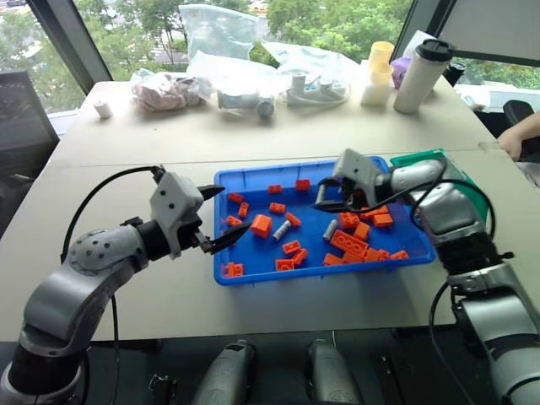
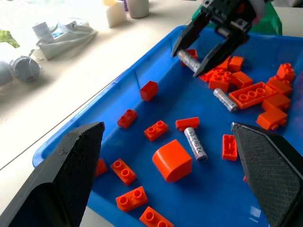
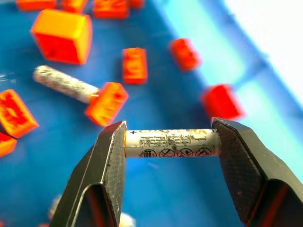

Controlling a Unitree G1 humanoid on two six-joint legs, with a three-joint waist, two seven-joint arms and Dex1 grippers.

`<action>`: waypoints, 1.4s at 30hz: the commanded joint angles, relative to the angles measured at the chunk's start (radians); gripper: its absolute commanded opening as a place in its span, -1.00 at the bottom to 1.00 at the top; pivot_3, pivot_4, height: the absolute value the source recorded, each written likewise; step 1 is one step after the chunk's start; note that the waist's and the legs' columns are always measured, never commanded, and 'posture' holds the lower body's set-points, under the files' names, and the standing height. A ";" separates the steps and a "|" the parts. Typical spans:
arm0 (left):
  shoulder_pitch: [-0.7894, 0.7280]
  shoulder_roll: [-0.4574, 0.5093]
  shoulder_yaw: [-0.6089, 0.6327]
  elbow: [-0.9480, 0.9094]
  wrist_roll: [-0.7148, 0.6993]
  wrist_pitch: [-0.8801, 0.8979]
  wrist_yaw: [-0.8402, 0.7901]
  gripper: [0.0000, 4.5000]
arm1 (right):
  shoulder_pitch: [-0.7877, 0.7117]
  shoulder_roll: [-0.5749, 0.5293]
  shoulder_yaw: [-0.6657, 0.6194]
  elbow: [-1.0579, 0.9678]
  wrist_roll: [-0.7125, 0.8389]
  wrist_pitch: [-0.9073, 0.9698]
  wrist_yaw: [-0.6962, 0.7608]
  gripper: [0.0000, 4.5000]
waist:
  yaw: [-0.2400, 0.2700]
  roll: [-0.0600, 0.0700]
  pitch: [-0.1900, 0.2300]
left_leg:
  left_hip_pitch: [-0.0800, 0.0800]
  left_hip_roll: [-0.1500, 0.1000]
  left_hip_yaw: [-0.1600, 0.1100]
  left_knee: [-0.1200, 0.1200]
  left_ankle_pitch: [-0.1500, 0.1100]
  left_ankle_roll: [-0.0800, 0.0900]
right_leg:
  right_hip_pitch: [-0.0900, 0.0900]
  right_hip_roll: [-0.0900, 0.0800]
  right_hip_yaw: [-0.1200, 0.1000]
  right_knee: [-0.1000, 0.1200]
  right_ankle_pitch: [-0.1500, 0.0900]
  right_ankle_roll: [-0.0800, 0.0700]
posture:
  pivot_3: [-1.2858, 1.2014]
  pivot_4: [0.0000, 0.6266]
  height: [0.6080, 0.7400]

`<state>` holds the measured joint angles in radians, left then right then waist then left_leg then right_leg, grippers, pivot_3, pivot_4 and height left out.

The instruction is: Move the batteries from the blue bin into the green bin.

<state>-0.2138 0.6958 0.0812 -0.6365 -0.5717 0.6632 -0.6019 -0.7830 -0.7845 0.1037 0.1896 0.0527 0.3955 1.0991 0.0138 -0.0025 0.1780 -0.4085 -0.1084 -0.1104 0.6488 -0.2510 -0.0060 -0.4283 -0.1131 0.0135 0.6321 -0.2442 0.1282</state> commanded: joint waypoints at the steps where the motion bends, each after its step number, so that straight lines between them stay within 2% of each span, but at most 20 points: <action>1: -0.020 -0.009 -0.028 0.006 0.015 -0.032 -0.022 1.00 | 0.028 -0.127 -0.113 -0.035 0.006 0.040 -0.018 -0.02 | -0.001 -0.001 0.000 | 0.000 0.000 0.000 0.000 0.000 0.000 | 0.000 0.000 0.000 0.000 0.000 0.000 | 0.03 -0.52 1.00; 3: -0.026 -0.013 -0.043 0.019 0.019 -0.041 -0.037 1.00 | 0.051 -0.191 -0.147 0.002 -0.005 0.035 -0.031 -0.02 | -0.002 -0.001 0.000 | 0.000 0.001 0.000 0.000 0.000 0.000 | 0.001 0.000 0.000 0.000 0.000 0.000 | 0.03 -0.52 1.00; 6: -0.044 -0.020 -0.063 0.043 0.029 -0.056 -0.054 1.00 | 0.076 -0.228 -0.158 0.058 -0.016 0.006 -0.058 -0.02 | -0.010 0.000 0.000 | 0.001 0.001 0.002 0.000 0.000 0.000 | 0.001 0.000 0.001 0.000 0.000 0.000 | 0.03 -0.52 1.00; 15: -0.059 -0.026 -0.061 0.076 0.048 -0.074 -0.082 1.00 | 0.078 -0.227 -0.134 0.166 -0.042 -0.017 -0.109 -0.02 | -0.025 0.000 0.000 | 0.001 0.002 0.002 -0.001 0.000 0.000 | 0.000 0.001 0.001 0.000 0.000 0.000 | 0.03 -0.52 1.00; 16: -0.060 -0.026 -0.062 0.076 0.051 -0.074 -0.082 1.00 | 0.073 -0.228 -0.134 0.171 -0.041 -0.017 -0.107 0.44 | -0.025 0.000 0.000 | 0.001 0.002 0.002 -0.001 0.000 0.000 | 0.000 0.001 0.001 0.000 0.000 0.000 | 0.03 -0.52 1.00; 19: -0.063 -0.028 -0.062 0.077 0.054 -0.074 -0.079 1.00 | 0.055 -0.232 -0.138 0.171 -0.042 -0.030 -0.115 0.97 | -0.024 0.000 0.000 | 0.001 0.001 0.002 -0.001 0.000 0.000 | 0.000 0.000 0.001 0.000 0.000 0.000 | 0.03 -0.52 1.00; 23: -0.059 -0.029 -0.060 0.073 0.058 -0.074 -0.076 1.00 | 0.020 -0.220 -0.147 0.114 -0.006 -0.011 -0.102 0.97 | -0.024 0.000 0.000 | 0.001 0.001 0.002 -0.001 0.000 0.000 | 0.000 0.000 0.001 0.000 0.000 0.000 | 0.03 -0.52 1.00; 30: -0.062 -0.030 -0.057 0.073 0.063 -0.071 -0.074 1.00 | 0.028 -0.120 -0.137 -0.168 0.185 0.162 -0.022 0.97 | -0.025 0.000 0.000 | 0.001 0.002 0.001 -0.001 0.000 0.000 | 0.000 0.001 0.001 0.000 0.000 0.000 | 0.03 -0.52 1.00; 33: -0.048 -0.024 -0.030 0.059 0.059 -0.062 -0.060 1.00 | 0.094 0.036 -0.021 -0.358 0.266 0.288 -0.054 0.97 | -0.024 -0.002 -0.001 | 0.001 0.002 0.001 0.000 0.000 0.000 | 0.001 0.001 0.001 0.000 0.000 0.000 | 0.03 -0.52 1.00; 35: -0.039 -0.019 -0.014 0.052 0.058 -0.058 -0.055 1.00 | 0.134 0.091 0.041 -0.433 0.270 0.318 -0.067 0.97 | -0.025 -0.003 -0.002 | 0.001 0.003 0.000 0.000 0.000 0.000 | 0.001 0.000 0.001 0.000 0.000 0.000 | 0.03 -0.52 1.00; 42: -0.030 -0.003 0.004 0.049 0.057 -0.047 -0.051 1.00 | 0.168 0.181 0.201 -0.412 0.186 0.322 -0.149 0.97 | -0.006 -0.003 -0.002 | 0.000 0.000 0.000 0.001 0.000 0.000 | 0.000 0.000 0.001 0.000 0.000 0.000 | 0.03 -0.52 1.00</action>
<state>-0.2380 0.6802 0.0518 -0.5578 -0.5106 0.6212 -0.6602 -0.6027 -0.6129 0.2877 -0.2172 0.2565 0.7311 0.9664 0.0075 -0.0053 0.1762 -0.4079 -0.1083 -0.1105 0.6500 -0.2510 -0.0058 -0.4278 -0.1131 0.0144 0.6326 -0.2439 0.1282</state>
